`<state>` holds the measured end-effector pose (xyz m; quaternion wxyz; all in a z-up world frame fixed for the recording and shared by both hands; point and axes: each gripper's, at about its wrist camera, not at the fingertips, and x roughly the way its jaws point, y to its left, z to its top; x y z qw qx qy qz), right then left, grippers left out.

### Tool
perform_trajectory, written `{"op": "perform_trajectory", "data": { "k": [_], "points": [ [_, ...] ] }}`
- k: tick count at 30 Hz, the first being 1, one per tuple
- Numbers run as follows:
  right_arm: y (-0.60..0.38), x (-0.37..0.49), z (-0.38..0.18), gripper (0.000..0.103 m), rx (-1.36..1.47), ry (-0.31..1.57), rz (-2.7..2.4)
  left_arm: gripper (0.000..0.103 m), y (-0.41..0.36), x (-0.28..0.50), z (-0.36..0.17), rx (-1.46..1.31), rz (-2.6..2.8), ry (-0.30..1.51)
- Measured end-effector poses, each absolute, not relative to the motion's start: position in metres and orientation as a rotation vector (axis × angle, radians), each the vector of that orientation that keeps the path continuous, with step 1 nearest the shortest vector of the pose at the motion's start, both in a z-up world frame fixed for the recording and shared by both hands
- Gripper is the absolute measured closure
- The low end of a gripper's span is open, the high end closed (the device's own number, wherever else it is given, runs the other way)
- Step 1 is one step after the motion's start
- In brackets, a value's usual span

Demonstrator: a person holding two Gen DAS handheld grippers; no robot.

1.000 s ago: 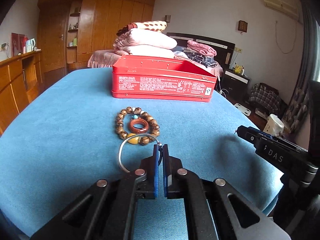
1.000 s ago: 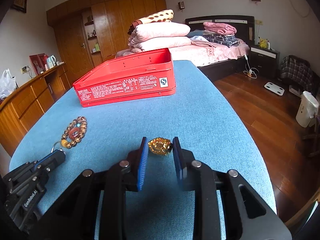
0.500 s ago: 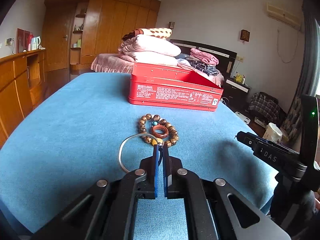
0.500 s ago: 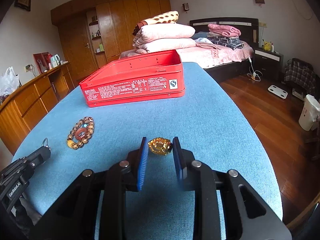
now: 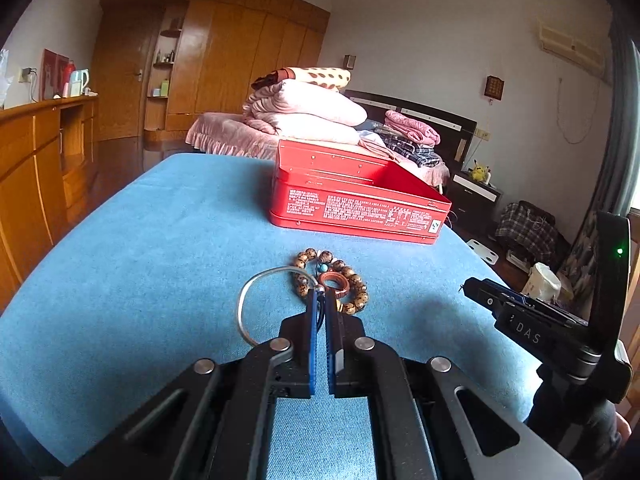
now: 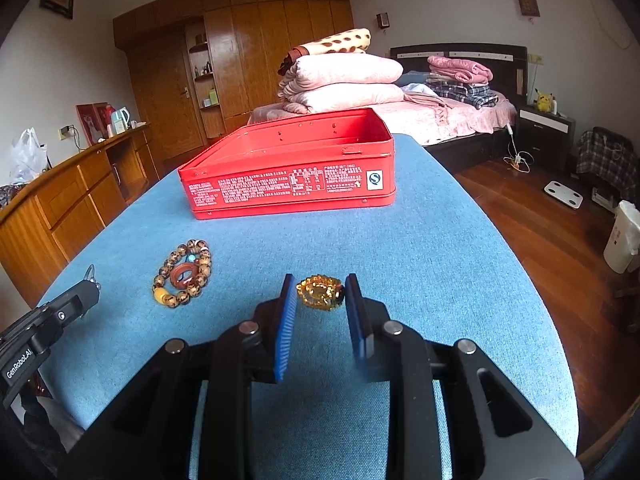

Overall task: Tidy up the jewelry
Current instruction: 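Carry the silver ring and gold pendant into the red tin with both tools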

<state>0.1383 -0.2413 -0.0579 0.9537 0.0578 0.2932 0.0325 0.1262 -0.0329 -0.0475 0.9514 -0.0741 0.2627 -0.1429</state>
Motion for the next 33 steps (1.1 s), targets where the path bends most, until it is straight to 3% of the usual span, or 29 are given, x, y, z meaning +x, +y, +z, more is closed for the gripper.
{"op": "perform_trajectory", "data": {
  "k": [18, 33],
  "points": [
    [-0.245, 0.176, -0.021, 0.079, 0.139, 0.532, 0.086, 0.099, -0.052, 0.181, -0.010, -0.098, -0.246, 0.464],
    [-0.240, 0.256, 0.013, 0.079, 0.103, 0.504, 0.075, 0.099, -0.068, 0.250, 0.021, -0.046, -0.243, 0.408]
  ]
}}
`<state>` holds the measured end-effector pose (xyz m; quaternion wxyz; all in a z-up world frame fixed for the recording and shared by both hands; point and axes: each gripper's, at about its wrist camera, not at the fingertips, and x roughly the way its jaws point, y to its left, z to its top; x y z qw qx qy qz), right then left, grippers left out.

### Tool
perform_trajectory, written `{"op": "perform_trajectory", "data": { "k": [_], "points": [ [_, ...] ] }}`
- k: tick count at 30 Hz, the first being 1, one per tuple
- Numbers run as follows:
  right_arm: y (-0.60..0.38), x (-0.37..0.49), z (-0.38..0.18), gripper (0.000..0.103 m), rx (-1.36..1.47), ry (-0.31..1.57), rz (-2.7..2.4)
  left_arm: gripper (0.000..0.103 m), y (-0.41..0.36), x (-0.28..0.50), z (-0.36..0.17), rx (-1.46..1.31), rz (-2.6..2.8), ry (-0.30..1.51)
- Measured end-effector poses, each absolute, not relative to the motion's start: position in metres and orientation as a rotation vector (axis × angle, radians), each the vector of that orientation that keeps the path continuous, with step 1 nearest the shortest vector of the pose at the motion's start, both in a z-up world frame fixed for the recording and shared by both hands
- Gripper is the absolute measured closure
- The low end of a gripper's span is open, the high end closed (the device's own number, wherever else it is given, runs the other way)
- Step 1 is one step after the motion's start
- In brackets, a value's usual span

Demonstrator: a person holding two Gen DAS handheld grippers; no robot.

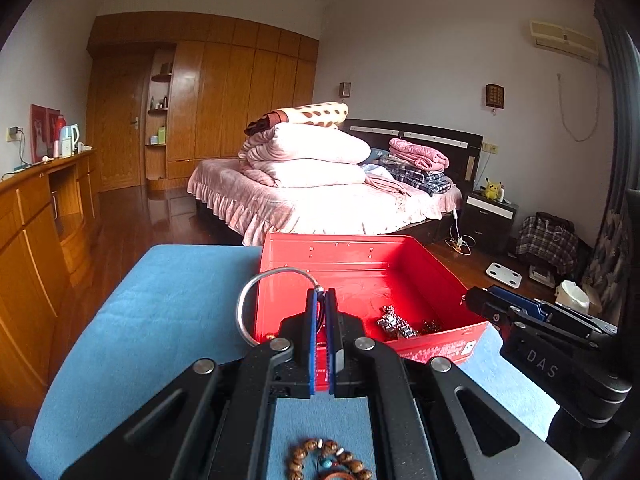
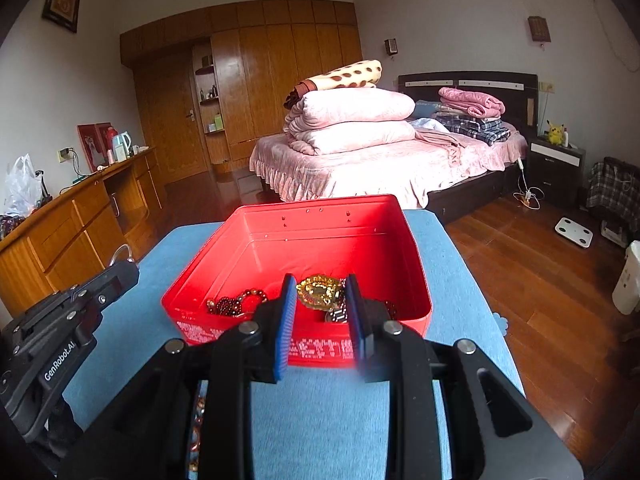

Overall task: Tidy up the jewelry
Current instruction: 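Carry the silver ring and gold pendant into the red tin with both tools, then open both tools to release the pieces and lift out of the tin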

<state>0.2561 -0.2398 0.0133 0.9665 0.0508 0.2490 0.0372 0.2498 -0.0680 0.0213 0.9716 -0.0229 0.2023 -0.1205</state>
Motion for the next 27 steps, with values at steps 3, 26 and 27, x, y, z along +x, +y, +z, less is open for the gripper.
{"op": "perform_trajectory", "data": {
  "k": [3, 26, 27],
  "points": [
    [-0.245, 0.273, 0.014, 0.079, 0.115, 0.512, 0.070, 0.099, -0.070, 0.265, 0.023, -0.043, -0.242, 0.414],
    [-0.248, 0.333, -0.003, 0.078, 0.124, 0.586, 0.042, 0.099, -0.093, 0.344, 0.009, -0.027, -0.272, 0.501],
    [-0.248, 0.333, -0.004, 0.077, 0.123, 0.589, 0.025, 0.099, -0.093, 0.345, 0.009, -0.031, -0.270, 0.505]
  ]
}}
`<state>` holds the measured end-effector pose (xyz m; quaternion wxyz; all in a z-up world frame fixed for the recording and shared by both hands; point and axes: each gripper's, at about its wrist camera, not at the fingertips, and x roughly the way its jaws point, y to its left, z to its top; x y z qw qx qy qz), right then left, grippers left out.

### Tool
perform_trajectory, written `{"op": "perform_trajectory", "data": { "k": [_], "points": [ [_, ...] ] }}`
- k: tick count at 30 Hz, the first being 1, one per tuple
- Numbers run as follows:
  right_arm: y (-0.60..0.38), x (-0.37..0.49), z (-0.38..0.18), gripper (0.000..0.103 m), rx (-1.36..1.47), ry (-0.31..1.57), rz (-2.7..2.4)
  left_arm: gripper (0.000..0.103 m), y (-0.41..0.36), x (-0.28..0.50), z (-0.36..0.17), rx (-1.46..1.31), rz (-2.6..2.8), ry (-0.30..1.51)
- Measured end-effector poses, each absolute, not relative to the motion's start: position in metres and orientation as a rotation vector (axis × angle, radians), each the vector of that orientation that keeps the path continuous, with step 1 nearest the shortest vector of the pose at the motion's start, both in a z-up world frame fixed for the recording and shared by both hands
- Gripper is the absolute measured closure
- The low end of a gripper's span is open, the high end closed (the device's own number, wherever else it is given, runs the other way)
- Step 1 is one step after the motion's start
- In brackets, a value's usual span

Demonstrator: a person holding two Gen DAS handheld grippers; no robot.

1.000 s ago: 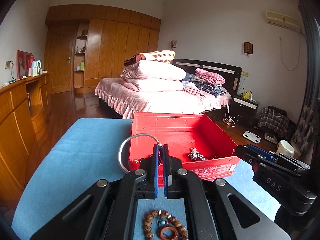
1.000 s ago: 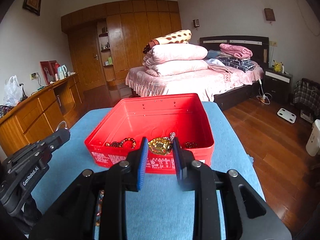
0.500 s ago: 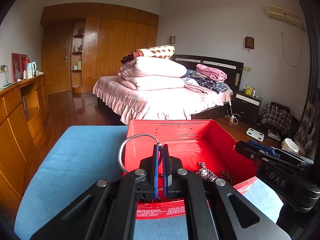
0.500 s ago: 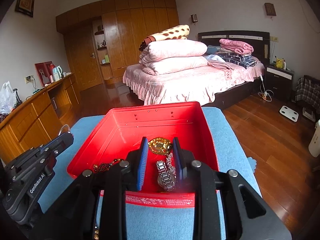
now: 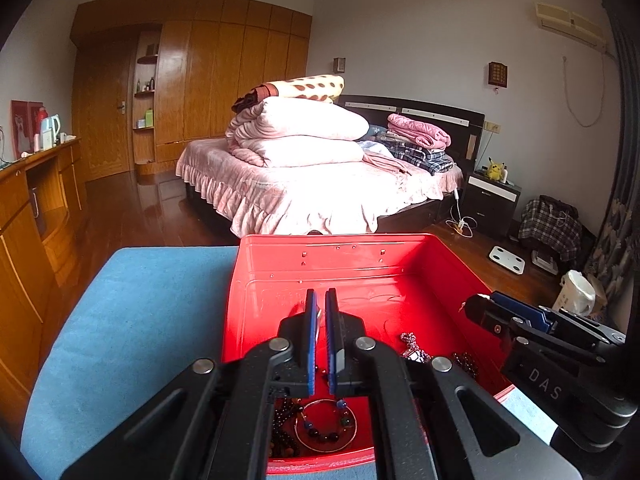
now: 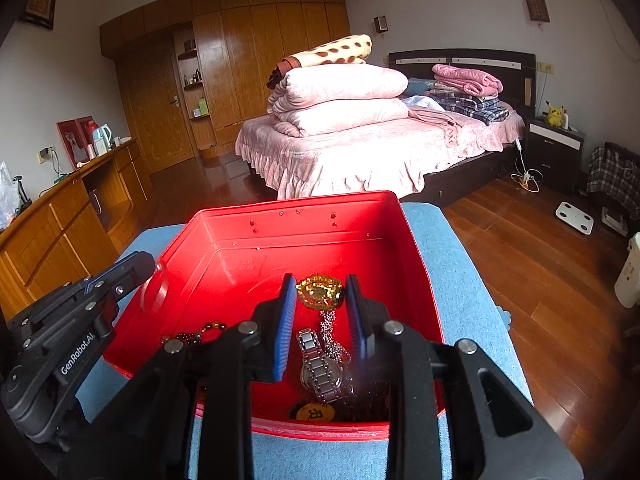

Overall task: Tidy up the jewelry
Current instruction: 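Open both tools to release the pieces and lift out of the tin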

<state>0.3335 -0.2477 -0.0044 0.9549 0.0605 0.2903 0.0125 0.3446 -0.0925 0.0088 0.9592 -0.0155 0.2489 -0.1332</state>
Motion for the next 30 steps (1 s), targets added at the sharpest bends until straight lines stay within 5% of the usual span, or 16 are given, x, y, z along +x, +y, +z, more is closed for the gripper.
{"op": "perform_trajectory", "data": {
  "k": [4, 22, 30],
  "points": [
    [-0.250, 0.333, -0.005, 0.073, 0.121, 0.587, 0.014, 0.080, -0.091, 0.345, 0.010, -0.043, -0.254, 0.499],
    [-0.234, 0.310, -0.002, 0.073, 0.089, 0.570, 0.039, 0.074, -0.082, 0.314, 0.021, -0.014, -0.219, 0.463],
    [-0.221, 0.295, -0.011, 0.073, 0.063, 0.586, 0.048, 0.064, -0.065, 0.297, 0.021, -0.015, -0.192, 0.456]
  ]
}}
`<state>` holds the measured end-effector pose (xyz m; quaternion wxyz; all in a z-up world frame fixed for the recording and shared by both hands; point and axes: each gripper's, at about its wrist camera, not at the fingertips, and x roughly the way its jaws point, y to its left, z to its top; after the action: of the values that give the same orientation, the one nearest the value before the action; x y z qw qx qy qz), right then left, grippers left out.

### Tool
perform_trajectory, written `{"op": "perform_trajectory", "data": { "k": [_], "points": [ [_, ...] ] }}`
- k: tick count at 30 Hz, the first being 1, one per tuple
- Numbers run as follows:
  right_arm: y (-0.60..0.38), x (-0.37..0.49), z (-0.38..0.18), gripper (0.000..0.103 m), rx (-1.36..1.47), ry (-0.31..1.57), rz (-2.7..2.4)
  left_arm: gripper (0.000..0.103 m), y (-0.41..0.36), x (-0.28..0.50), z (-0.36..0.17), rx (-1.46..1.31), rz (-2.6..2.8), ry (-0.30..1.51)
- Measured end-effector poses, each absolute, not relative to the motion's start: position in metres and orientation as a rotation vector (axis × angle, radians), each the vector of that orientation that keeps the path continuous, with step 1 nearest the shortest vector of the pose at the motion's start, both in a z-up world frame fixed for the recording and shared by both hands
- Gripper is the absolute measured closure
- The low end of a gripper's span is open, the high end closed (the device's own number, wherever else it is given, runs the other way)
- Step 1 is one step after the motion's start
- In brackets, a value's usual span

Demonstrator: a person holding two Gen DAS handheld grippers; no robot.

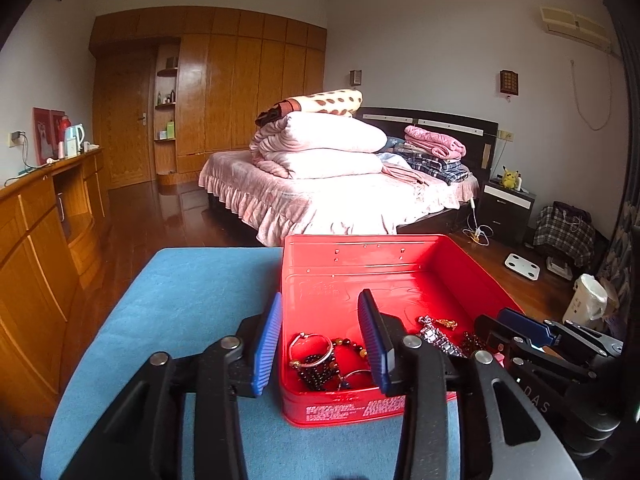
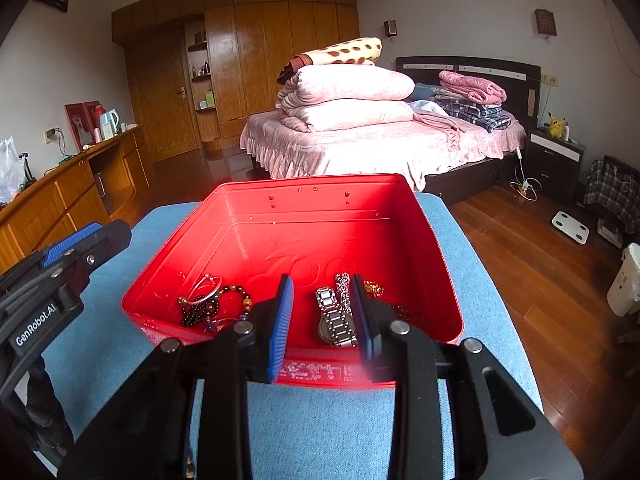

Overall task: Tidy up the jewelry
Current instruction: 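Open both tools to release the pieces and lift out of the tin, then grasp the brown bead strand with the right tool and lift it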

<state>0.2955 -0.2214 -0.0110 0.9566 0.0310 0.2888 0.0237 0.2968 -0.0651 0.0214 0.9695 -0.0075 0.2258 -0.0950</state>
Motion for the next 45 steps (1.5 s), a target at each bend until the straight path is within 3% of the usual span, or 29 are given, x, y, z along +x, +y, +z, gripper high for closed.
{"op": "perform_trajectory", "data": {
  "k": [13, 45],
  "points": [
    [-0.189, 0.253, -0.022, 0.073, 0.064, 0.620, 0.165, 0.064, -0.019, 0.252, -0.006, -0.030, -0.132, 0.514],
    [-0.139, 0.205, -0.067, 0.073, -0.023, 0.832, 0.240, 0.061, -0.011, 0.194, -0.042, -0.028, -0.144, 0.599]
  ]
}}
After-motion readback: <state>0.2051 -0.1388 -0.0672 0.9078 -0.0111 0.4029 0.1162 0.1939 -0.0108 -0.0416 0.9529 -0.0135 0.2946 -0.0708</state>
